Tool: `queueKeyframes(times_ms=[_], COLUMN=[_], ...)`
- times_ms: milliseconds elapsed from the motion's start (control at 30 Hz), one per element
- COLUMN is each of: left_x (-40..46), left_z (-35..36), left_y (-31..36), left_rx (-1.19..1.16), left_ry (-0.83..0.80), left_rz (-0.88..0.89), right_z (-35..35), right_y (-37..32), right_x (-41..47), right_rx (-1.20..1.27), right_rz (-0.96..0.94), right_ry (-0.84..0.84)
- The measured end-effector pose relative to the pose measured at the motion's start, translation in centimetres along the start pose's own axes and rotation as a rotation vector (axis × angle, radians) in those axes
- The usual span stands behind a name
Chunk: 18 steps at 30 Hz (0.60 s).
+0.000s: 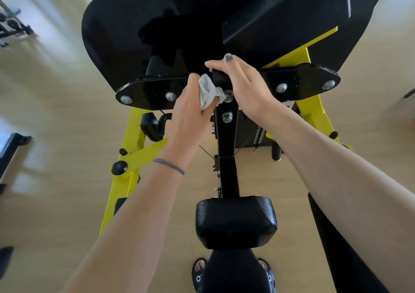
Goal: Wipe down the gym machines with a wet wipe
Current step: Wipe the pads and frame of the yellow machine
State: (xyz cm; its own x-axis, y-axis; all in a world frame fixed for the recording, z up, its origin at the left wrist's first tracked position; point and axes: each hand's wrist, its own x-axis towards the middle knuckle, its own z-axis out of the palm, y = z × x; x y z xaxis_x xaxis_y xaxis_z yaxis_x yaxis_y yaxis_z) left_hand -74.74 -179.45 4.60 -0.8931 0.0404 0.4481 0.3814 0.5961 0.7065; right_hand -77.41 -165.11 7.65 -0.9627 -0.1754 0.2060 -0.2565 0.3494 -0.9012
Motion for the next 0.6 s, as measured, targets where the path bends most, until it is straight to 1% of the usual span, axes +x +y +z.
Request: queueKeyframes(times_ms=[67,167,267,333,500,533,600], left_x=[0.4,-0.6,-2.9,-3.6,-1.5,-1.5,-1.9], left_z=[-0.1,1.2,2.9,3.1,1.4,1.1,0.4], left_y=[0.4,0.6,-1.5,-2.4,-0.5,-0.5,-1.4], left_rx=[-0.008,-0.136,-0.09,-0.044,-0.115,-0.113,-0.122], left_ry=[-0.008,0.016,-0.068,-0.079,-0.005,0.013,0.102], left_rz=[0.023,-0.066,-0.154,-0.168,-0.091,-0.105,-0.211], right_z=[0.0,0.2,0.3,0.3,0.5,0.6,0.8], right_y=[0.1,0.1,0.0,0.0,-0.1,-0.1,0.0], right_x=[0.0,0.0,-0.1,-0.1,-0.1,-0.1,-0.1], right_rx=[0.002,-0.008,-0.051,-0.07,-0.055,-0.046,-0.042], right_rz=[-0.009,-0.021,-0.027,-0.033,-0.022,-0.02,-0.027], right_ry=[0.004,0.019,0.036,0.039,0.048,0.054,0.071])
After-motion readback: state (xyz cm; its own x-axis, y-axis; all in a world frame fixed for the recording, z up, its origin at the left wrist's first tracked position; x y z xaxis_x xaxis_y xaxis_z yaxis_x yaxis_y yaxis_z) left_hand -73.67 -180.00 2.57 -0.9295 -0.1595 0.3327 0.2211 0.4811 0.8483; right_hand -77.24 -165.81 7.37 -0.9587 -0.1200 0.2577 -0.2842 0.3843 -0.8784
